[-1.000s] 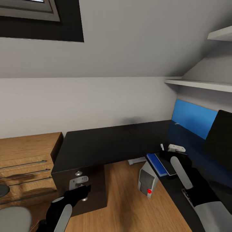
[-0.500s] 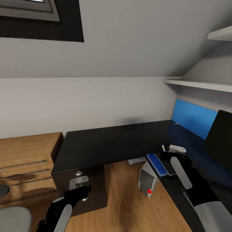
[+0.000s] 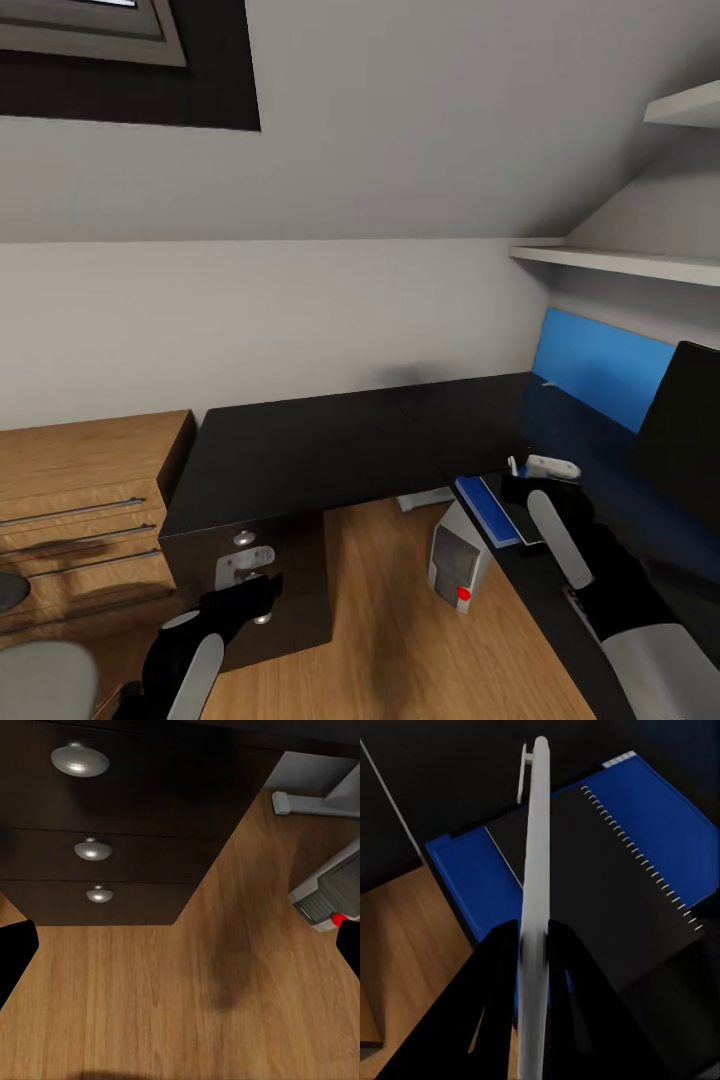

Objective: In the bedroom, organize the workspace by keeping the computer under the desk, ensuring the monitor is on the desk, placing the keyboard on the desk next to the monitor, placing the mouse on the desk next to the keyboard, moving the folder from the swivel chair onto the desk next to the mouse, stacking the notebook on top of the folder with the pen on top of the notebook, and positioning the swivel chair next to the desk.

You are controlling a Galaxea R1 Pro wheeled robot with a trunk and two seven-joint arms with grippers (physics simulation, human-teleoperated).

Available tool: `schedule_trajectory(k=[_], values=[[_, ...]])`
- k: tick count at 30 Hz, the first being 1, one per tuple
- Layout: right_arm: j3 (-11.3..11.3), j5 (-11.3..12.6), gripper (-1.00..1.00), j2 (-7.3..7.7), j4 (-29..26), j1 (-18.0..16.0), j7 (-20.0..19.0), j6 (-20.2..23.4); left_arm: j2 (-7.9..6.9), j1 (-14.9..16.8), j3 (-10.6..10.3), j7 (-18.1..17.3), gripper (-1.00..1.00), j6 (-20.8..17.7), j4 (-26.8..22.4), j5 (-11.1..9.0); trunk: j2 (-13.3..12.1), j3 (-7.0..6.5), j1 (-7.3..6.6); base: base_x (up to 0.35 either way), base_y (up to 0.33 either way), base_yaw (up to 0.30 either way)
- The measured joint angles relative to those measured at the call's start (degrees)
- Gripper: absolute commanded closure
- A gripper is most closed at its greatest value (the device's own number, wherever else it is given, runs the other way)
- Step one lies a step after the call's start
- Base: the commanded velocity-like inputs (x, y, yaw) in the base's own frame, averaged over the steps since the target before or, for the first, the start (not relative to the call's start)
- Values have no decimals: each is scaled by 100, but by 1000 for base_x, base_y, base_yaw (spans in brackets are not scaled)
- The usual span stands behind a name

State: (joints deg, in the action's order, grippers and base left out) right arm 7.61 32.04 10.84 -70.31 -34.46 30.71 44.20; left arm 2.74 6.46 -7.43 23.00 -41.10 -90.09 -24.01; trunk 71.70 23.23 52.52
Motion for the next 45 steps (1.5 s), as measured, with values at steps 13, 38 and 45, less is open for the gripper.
schedule_trajectory(k=[13,38,45], values=[[-7,-153,100,29,508,-130,-12,-31,4,0,-5,0,-100,1,7,-1,0,0,0,0,0,0],[-9,-166,100,78,835,-258,-24,-261,-2,0,-26,-1,-100,38,100,-5,0,0,-1,49,-34,0],[-12,-213,100,78,1242,-379,-41,-577,-2,0,-26,-5,-100,43,100,-1,0,0,-1,172,0,0]])
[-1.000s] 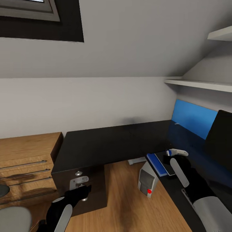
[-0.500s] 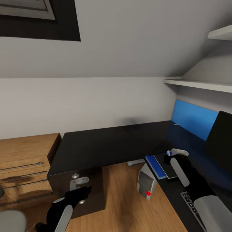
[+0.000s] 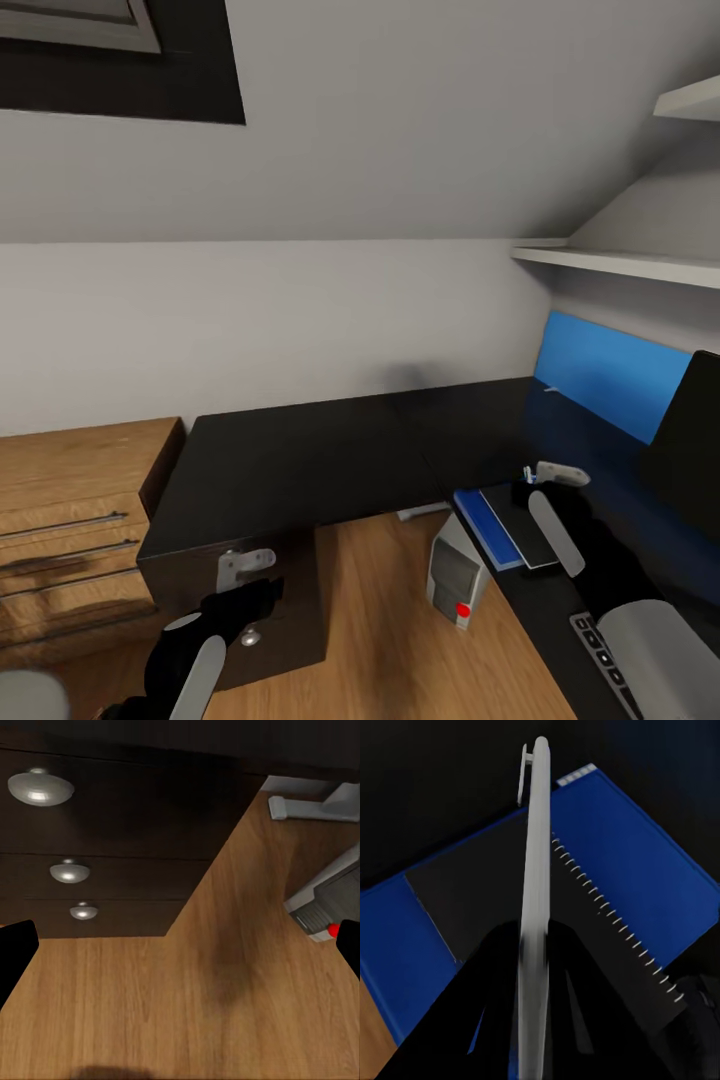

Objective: In the bedroom, organize the workspace by keeping the computer under the desk, ensuring the monitor is on the desk, placing the keyboard on the desk next to the monitor, placing the mouse on the desk next to the keyboard, moving the folder from the swivel chair onto the desk next to the mouse, stacking the notebook on top of the folder with the pen on top of the notebook, and positioning the swivel chair next to the desk.

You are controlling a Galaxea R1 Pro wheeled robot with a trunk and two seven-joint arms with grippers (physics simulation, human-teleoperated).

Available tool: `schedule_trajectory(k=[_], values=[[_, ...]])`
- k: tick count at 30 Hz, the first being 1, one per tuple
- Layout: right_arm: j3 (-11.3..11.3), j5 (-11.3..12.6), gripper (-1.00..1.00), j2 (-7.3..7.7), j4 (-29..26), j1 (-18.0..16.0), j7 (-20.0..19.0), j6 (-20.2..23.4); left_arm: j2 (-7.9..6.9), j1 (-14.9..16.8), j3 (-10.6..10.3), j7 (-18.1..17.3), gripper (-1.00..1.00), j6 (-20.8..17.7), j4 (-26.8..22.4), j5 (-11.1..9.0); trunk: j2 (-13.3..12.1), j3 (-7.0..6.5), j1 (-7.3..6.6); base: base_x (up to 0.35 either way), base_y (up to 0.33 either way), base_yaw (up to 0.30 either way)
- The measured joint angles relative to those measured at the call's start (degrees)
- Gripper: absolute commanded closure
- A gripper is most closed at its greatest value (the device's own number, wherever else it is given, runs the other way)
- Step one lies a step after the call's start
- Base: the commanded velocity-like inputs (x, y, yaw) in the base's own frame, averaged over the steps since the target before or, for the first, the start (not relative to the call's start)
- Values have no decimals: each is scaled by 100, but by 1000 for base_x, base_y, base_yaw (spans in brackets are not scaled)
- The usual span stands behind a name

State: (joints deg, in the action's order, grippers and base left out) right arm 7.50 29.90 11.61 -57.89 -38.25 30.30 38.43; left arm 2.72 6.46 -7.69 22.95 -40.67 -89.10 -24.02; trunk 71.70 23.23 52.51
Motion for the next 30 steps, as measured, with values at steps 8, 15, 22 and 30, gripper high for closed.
schedule_trajectory(k=[8,15,22,30], values=[[-2,-282,100,-8,285,-52,-104,-309,-6,1,4,-3,-100,-6,-2,2,0,0,1,20,0,0],[0,-323,100,-9,863,-242,-293,-691,-3,0,2,-4,-100,-6,-3,2,0,0,1,2,0,0],[-4,-333,100,-10,1512,-524,-764,-831,-2,0,0,-4,-100,-7,-4,2,0,0,1,0,0,0],[-6,-335,100,-10,1647,-572,-850,-933,0,0,0,-4,-100,-7,-4,0,0,0,1,0,0,0]])
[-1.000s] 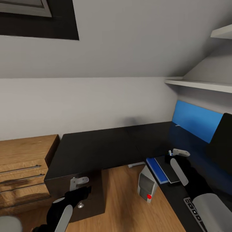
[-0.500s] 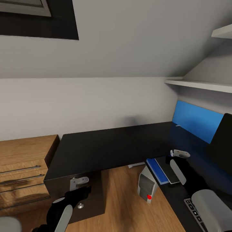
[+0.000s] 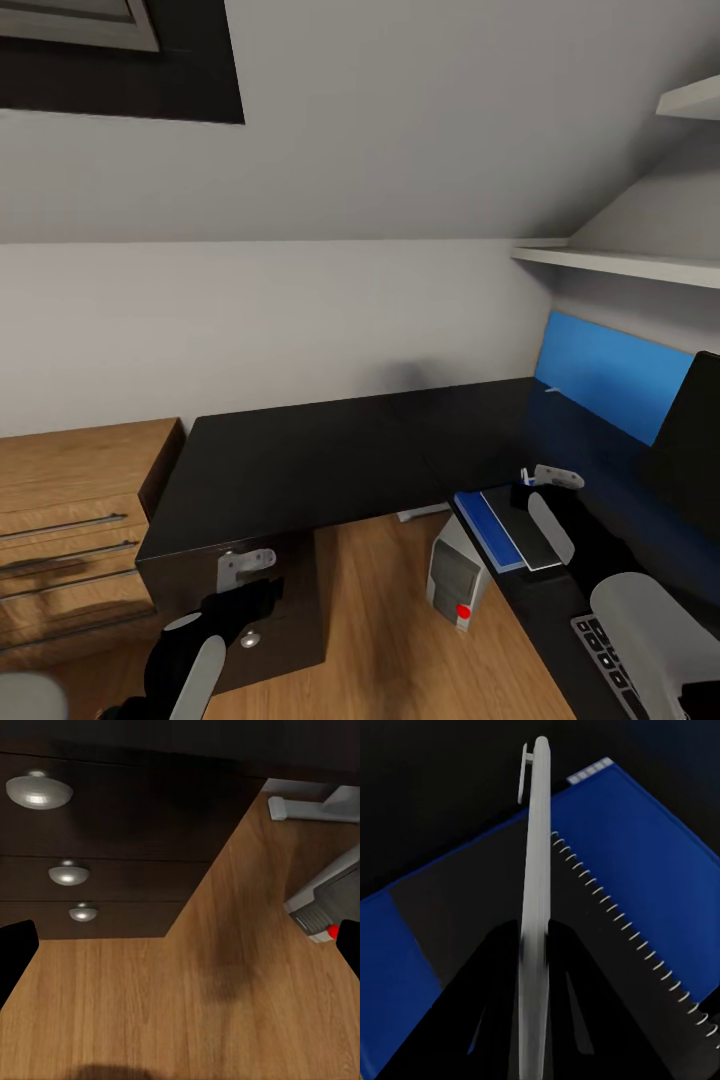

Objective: In the bedroom, organize the workspace by keeping the computer under the desk, ensuring the monitor is on the desk, placing the keyboard on the desk next to the monitor, placing the mouse on the desk next to the keyboard, moving the folder from the swivel chair onto the desk next to the mouse, stacking the notebook on top of the folder with the pen on top of the notebook, and positioning the swivel chair next to the desk.

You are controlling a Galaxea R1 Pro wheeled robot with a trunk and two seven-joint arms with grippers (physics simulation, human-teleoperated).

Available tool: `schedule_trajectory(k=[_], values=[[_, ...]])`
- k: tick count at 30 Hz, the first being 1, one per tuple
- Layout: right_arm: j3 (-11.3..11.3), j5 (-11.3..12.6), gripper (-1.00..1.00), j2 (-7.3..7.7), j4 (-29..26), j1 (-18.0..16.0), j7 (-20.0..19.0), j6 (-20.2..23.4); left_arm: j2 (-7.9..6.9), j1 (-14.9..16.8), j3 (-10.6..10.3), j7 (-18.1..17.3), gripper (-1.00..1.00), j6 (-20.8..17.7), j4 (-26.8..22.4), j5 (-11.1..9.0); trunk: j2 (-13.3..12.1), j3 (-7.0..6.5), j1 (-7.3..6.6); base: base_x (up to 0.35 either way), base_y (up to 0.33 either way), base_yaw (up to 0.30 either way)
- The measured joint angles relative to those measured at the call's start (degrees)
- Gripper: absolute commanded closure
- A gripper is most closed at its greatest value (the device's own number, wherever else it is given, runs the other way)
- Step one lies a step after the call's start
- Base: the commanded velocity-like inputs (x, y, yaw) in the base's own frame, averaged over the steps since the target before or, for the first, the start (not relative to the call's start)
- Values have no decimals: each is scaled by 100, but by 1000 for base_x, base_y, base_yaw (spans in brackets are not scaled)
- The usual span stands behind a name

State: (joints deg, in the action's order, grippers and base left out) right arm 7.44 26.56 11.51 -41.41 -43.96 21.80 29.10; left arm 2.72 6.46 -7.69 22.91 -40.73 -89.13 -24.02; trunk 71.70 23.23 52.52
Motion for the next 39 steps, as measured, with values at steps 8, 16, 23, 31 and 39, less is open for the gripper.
schedule_trajectory(k=[8,16,23,31,39], values=[[-1,2,100,0,105,-11,-7,-32,0,0,0,0,-100,0,-1,-4,0,0,0,0,0,0],[-2,0,100,-23,811,-333,-6,-119,-3,0,0,-1,-100,0,-1,-7,0,0,0,0,0,0],[1,2,100,-26,907,-377,-4,-148,-5,0,0,0,-100,0,-1,-7,0,0,0,0,0,0],[14,3,100,-36,923,-381,-4,-154,0,0,0,0,-100,0,0,-7,0,0,0,0,0,0],[52,3,100,-50,935,-381,-4,-151,0,0,0,0,-100,0,-1,-8,0,0,0,0,0,0]])
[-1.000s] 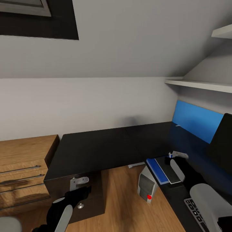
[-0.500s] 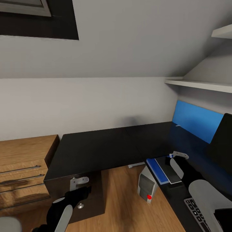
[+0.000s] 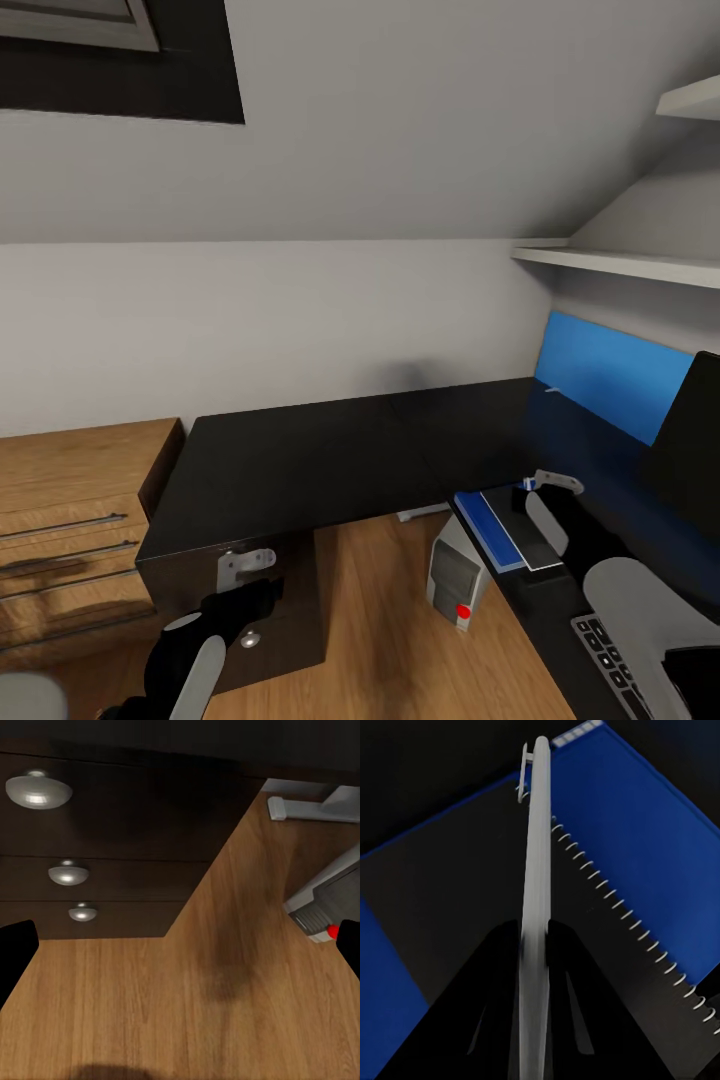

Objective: In the bedroom, organize the workspace by keeping the computer under the desk, ensuring the monitor is on the desk, placing the keyboard on the desk next to the monitor, placing the mouse on the desk next to the keyboard, moving the folder from the swivel chair onto the desk next to the mouse, stacking the notebook on top of the folder with the pen on top of the notebook, and positioning the swivel chair next to the desk.

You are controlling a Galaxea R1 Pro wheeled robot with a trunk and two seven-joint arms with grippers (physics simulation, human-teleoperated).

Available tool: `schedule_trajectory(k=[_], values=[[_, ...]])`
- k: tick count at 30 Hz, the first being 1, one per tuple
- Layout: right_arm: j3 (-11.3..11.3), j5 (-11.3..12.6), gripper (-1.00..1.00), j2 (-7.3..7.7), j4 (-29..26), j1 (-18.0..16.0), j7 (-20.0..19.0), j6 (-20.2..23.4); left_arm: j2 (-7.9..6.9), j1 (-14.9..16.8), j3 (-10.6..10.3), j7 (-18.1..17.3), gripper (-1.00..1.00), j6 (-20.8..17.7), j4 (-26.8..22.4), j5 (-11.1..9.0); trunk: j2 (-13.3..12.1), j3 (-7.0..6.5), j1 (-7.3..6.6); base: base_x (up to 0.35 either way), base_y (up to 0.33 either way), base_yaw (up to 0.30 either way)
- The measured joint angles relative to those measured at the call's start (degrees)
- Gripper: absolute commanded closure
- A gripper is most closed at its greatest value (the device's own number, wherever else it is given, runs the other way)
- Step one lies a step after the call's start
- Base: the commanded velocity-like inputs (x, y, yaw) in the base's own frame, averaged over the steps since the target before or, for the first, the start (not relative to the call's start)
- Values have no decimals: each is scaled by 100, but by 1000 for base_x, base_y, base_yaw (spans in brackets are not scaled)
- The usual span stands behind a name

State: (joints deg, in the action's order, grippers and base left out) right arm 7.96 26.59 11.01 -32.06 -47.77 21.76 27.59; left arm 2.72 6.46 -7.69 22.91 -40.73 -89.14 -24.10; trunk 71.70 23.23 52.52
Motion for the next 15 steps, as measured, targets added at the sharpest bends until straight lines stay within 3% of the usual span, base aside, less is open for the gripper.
schedule_trajectory(k=[15], values=[[8,1,100,-47,188,0,2,16,0,0,0,-1,-100,0,0,0,0,0,0,0,0,0]])
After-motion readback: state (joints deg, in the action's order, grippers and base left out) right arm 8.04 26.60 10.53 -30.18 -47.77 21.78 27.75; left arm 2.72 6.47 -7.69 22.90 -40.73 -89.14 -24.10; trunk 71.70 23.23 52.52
